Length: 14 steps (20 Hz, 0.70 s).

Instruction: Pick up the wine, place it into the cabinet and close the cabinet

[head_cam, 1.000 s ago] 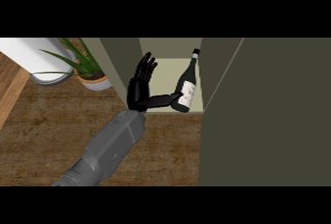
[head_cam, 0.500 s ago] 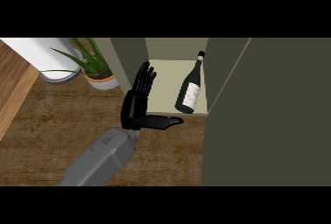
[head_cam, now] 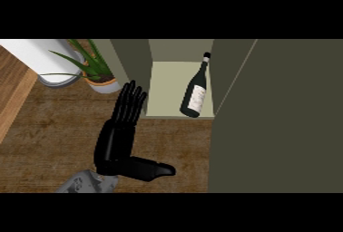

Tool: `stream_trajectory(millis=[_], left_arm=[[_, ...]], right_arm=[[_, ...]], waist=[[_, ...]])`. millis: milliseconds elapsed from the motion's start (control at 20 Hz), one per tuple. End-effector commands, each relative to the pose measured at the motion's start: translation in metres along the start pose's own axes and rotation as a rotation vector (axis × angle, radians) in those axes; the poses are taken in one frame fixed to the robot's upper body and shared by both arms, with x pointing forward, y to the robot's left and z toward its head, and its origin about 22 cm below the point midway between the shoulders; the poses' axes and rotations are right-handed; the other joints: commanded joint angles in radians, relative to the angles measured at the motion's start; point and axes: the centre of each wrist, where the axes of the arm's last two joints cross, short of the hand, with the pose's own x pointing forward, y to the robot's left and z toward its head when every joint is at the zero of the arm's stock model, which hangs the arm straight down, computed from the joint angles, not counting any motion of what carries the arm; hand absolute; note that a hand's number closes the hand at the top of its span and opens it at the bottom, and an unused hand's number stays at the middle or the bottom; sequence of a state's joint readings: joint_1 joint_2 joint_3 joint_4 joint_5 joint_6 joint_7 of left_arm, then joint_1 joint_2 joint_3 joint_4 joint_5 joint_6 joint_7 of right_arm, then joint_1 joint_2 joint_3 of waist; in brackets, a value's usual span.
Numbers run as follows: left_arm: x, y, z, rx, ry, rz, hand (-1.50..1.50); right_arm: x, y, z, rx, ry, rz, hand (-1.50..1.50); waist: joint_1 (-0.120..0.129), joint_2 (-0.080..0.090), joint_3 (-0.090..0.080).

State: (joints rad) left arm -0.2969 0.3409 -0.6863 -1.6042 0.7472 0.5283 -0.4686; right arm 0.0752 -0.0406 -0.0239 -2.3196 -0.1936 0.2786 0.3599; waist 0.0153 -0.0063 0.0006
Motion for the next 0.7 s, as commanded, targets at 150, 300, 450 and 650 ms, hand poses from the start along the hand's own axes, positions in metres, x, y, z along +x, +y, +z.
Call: stream_trajectory(millis=[150, 300, 450, 650], left_arm=[[0.044, 0.008, 0.042, 0.026, -0.033, 0.004, -1.5], [0.055, -0.001, 0.044, 0.032, -0.023, 0.006, -1.5], [0.058, 0.007, 0.076, 0.067, -0.048, -0.051, -1.5], [0.08, 0.031, 0.093, 0.116, -0.053, -0.072, -1.5]], right_arm=[[0.008, -0.004, -0.006, 0.071, 0.026, 0.071, 1.5], [0.014, 0.001, -0.003, 0.192, 0.038, 0.139, 1.5], [0.02, 0.007, 0.003, 0.347, 0.083, 0.155, 1.5], [0.031, 0.022, 0.01, 0.435, 0.099, 0.126, 1.5]], waist=[[-0.007, 0.004, -0.001], [-0.01, 0.003, 0.0], [0.004, -0.001, -0.001], [0.003, 0.0, -0.002]])
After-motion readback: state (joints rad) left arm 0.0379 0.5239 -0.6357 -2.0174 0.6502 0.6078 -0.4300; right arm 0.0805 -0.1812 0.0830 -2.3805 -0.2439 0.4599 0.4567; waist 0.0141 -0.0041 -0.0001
